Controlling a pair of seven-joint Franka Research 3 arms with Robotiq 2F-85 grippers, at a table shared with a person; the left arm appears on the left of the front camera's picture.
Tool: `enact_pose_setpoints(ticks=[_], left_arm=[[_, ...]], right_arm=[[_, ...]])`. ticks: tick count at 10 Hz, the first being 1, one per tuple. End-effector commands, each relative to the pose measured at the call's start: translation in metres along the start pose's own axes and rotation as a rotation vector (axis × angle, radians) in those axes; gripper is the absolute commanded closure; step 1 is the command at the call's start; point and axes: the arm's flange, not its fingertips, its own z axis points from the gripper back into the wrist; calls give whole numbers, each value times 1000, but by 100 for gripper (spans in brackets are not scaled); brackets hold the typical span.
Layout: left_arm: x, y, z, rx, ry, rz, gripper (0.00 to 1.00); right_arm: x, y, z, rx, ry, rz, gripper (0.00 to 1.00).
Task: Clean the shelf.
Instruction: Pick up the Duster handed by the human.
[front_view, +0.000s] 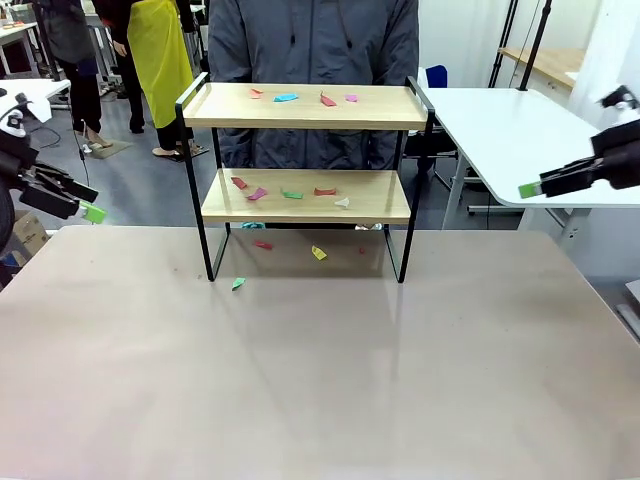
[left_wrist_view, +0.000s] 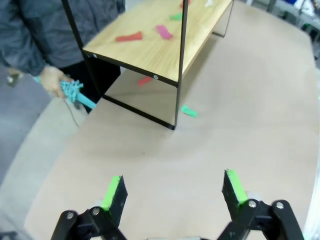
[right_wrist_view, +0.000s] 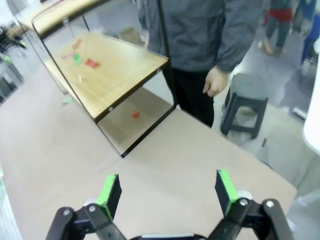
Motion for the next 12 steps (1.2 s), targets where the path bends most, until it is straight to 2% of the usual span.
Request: enact_pose_setpoints(ticks=[1, 4, 8, 12], left_arm=[[-13, 34, -3, -67, -103, -123, 0], [-39, 84, -5, -93, -317, -191, 0], [-61, 110, -7, -135, -497, -211, 0], [-67, 120, -9, -101, -525, -140, 0]], right_arm=[[-10, -61, -30, 90, -97, 44, 0], [-29, -109, -41, 124, -158, 112, 0], [-58, -135, -45, 186, -208, 115, 0], [-66, -141, -46, 186, -240, 104, 0]])
